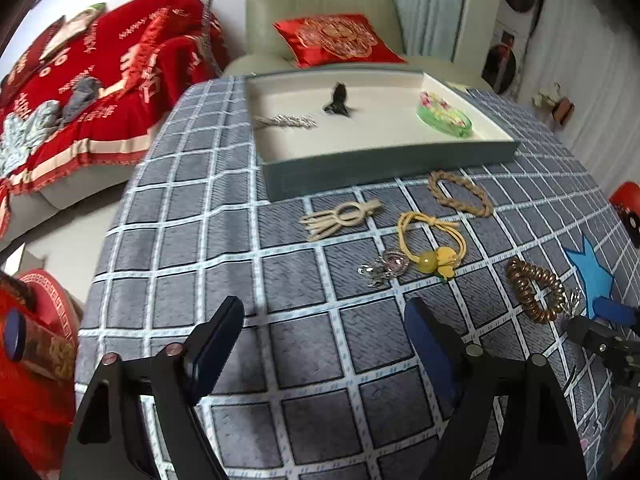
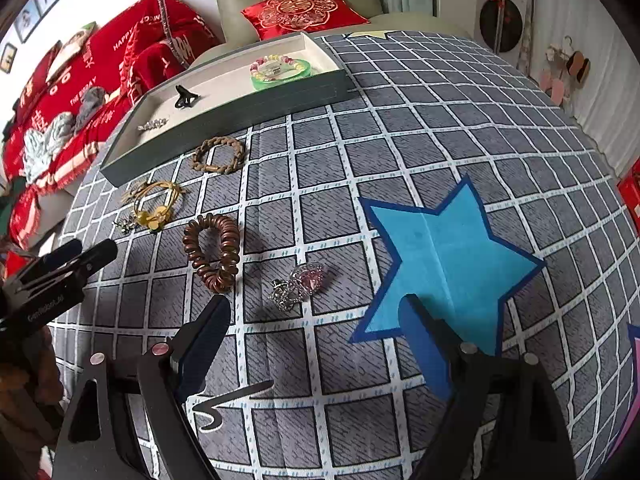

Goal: Organize jewelry
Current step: 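Lower the right tool onto the pink crystal hair clip and close it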

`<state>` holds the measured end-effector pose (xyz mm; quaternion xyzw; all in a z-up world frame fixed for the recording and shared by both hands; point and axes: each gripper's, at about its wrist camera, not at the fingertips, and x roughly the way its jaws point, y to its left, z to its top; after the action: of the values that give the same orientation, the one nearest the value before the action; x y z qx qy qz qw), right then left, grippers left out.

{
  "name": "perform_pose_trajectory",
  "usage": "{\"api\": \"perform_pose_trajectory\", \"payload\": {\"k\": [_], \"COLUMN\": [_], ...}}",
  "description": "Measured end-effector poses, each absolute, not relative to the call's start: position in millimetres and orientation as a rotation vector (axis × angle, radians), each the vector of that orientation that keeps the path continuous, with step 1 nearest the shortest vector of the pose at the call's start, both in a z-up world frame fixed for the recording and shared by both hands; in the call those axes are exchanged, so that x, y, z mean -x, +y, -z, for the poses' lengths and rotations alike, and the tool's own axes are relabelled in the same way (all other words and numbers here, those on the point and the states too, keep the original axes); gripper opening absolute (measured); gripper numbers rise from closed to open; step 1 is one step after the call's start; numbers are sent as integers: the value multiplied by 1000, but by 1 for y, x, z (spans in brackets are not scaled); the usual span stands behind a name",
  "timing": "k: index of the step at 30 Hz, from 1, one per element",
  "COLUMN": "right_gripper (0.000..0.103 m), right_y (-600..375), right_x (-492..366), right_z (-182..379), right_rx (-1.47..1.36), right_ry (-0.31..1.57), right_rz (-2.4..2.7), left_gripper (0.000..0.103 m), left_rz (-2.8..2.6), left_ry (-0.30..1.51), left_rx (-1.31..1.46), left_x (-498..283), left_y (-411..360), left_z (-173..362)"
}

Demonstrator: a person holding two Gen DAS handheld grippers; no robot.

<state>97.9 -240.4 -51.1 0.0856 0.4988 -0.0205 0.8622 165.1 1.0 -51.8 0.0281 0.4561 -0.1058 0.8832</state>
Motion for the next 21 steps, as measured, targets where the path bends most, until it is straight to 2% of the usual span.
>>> {"api": "perform_pose_trajectory", "payload": {"k": [1, 3, 8, 10, 14, 15, 16, 17, 19, 20, 21], "right_gripper": [84, 79, 66, 58, 45, 40, 37, 35, 30, 30, 27], "right_y": [-238, -235, -230, -228, -225, -225, -226, -226, -228, -229, -230], "right_x": [-99, -100, -105, -105, -106, -105, -105, -105, -105, -104, -103], "right_z": [51, 52, 52, 51, 51, 51, 50, 51, 51, 50, 50], "right_rx": [-170, -143, -105, -95, -79, -80, -83, -85, -92, -100, -108], "right_ry": [1043, 1037, 1026, 1023, 1018, 1016, 1016, 1015, 1015, 1013, 1012], "right_rz": [43, 51, 62, 65, 63, 60, 60, 59, 60, 57, 54], "left_gripper": [96, 87, 86, 79, 76, 70, 68, 68, 59, 51, 50], "left_rz": [224, 237, 271, 279, 302, 303, 308, 315, 323, 332, 340], "left_ry": [948, 948, 943, 939, 937, 933, 927, 928, 925, 922, 923], "left_rx": [-64, -81, -99, -107, -121, -130, -136, -137, -139, -139, -139], "left_x": [-167, -170, -175, -177, -179, -179, -178, -179, -178, -178, -177], "left_y": [-1, -6, -17, -20, -26, -27, -28, -28, -29, -30, -30], "left_z": [53, 54, 55, 55, 54, 54, 54, 54, 54, 53, 53]}}
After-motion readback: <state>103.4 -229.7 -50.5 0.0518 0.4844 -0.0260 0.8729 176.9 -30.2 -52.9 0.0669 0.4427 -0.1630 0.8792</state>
